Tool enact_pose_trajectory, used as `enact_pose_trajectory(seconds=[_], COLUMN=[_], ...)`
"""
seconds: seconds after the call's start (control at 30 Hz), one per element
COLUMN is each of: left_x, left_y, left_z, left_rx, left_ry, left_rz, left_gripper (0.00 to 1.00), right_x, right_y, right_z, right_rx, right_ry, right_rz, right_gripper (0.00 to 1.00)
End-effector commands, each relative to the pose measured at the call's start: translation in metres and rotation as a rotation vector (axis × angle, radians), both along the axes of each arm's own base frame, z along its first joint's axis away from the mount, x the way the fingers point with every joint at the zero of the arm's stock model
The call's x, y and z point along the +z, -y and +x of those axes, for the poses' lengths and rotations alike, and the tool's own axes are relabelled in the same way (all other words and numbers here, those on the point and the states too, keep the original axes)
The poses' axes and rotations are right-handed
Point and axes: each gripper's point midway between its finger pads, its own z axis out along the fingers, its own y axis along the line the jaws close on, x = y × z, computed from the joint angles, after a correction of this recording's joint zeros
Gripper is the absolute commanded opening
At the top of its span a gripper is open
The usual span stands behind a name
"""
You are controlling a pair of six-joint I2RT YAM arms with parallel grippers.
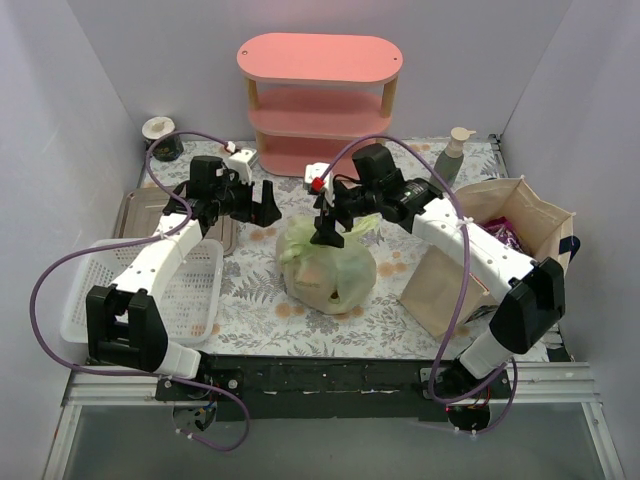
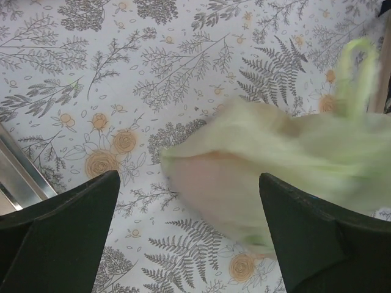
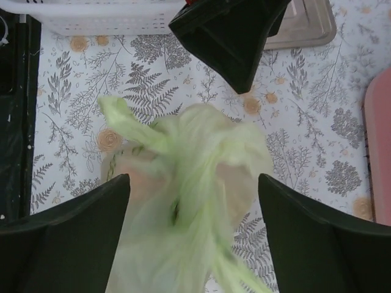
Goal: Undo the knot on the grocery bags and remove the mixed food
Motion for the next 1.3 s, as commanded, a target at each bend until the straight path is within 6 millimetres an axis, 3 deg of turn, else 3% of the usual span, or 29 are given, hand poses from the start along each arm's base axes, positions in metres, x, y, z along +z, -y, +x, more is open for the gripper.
enact_pose_trajectory(seconds=[0.0, 0.13, 0.2, 0.3, 0.43, 0.5, 0.6, 0.63, 0.67, 0.7, 0.73, 0.8, 0.83, 0.87, 0.93, 1.03, 1.07, 1.1, 1.17, 1.2, 1.23, 1.27], left_x=[0.008, -0.001, -0.014, -0.019, -0.023, -0.025, -0.032, -0.036, -0.041, -0.054, -0.061, -0.068, -0.084, -0.073, -0.08, -0.07, -0.068, -0.067, -0.062, -0.065, -0.063, -0.057], left_y=[0.017, 0.032, 0.032, 0.029, 0.018, 0.014, 0.013, 0.015, 0.019, 0.022, 0.026, 0.037, 0.041, 0.047, 0.057, 0.068, 0.072, 0.073, 0.075, 0.073, 0.072, 0.071], left_z=[-0.019, -0.043, -0.052, -0.06, -0.076, -0.078, -0.078, -0.077, -0.078, -0.077, -0.071, -0.063, -0.058, -0.045, -0.04, -0.04, -0.046, -0.048, -0.057, -0.065, -0.069, -0.075], left_rx=[-0.144, -0.284, -0.302, -0.324, -0.367, -0.391, -0.408, -0.418, -0.444, -0.467, -0.478, -0.498, -0.494, -0.483, -0.465, -0.485, -0.503, -0.505, -0.516, -0.519, -0.524, -0.526], left_ry=[0.048, 0.032, -0.001, -0.027, -0.019, 0.012, 0.014, 0.018, 0.022, 0.014, 0.035, 0.02, -0.046, -0.035, -0.119, -0.146, -0.163, -0.172, -0.19, -0.212, -0.212, -0.202], left_rz=[0.009, -0.011, -0.007, 0.014, 0.087, 0.126, 0.159, 0.158, 0.153, 0.159, 0.16, 0.141, 0.127, 0.109, 0.05, -0.024, -0.057, -0.071, -0.098, -0.102, -0.106, -0.114], left_gripper=[0.98, 0.98, 0.98, 0.98, 0.98, 0.98, 0.98, 0.98, 0.98, 0.98, 0.98, 0.98, 0.98, 0.98, 0.87, 0.66, 0.6, 0.44, 0.26, 0.16, 0.0, 0.0], right_x=[0.019, 0.06, 0.064, 0.043, -0.006, -0.014, -0.01, -0.015, -0.007, -0.025, -0.025, -0.052, -0.058, -0.064, -0.081, -0.1, -0.101, -0.104, -0.117, -0.116, -0.123, -0.115], right_y=[0.0, 0.008, 0.014, 0.029, 0.052, 0.067, 0.071, 0.071, 0.068, 0.071, 0.073, 0.078, 0.083, 0.087, 0.094, 0.102, 0.102, 0.104, 0.114, 0.114, 0.115, 0.112], right_z=[0.013, 0.02, 0.032, 0.06, 0.101, 0.111, 0.09, 0.074, 0.053, 0.035, 0.015, -0.01, -0.018, -0.022, -0.034, -0.033, -0.024, -0.016, 0.005, 0.015, 0.023, 0.035], right_rx=[-0.06, -0.122, -0.169, -0.273, -0.438, -0.508, -0.407, -0.354, -0.262, -0.221, -0.157, -0.137, -0.131, -0.13, -0.124, -0.197, -0.254, -0.3, -0.421, -0.438, -0.454, -0.461], right_ry=[0.093, 0.12, 0.115, 0.068, -0.065, -0.144, -0.125, -0.149, -0.155, -0.198, -0.209, -0.278, -0.273, -0.273, -0.274, -0.255, -0.243, -0.225, -0.192, -0.159, -0.149, -0.119], right_rz=[0.018, 0.104, 0.121, 0.1, 0.05, 0.072, 0.083, 0.067, 0.091, 0.07, 0.072, 0.023, 0.009, -0.007, -0.045, -0.089, -0.08, -0.088, -0.137, -0.137, -0.163, -0.153], right_gripper=[0.96, 0.96, 0.96, 0.95, 0.89, 0.88, 0.9, 0.92, 0.93, 0.94, 0.97, 0.98, 0.98, 0.98, 0.98, 0.98, 0.98, 0.94, 0.87, 0.78, 0.74, 0.7])
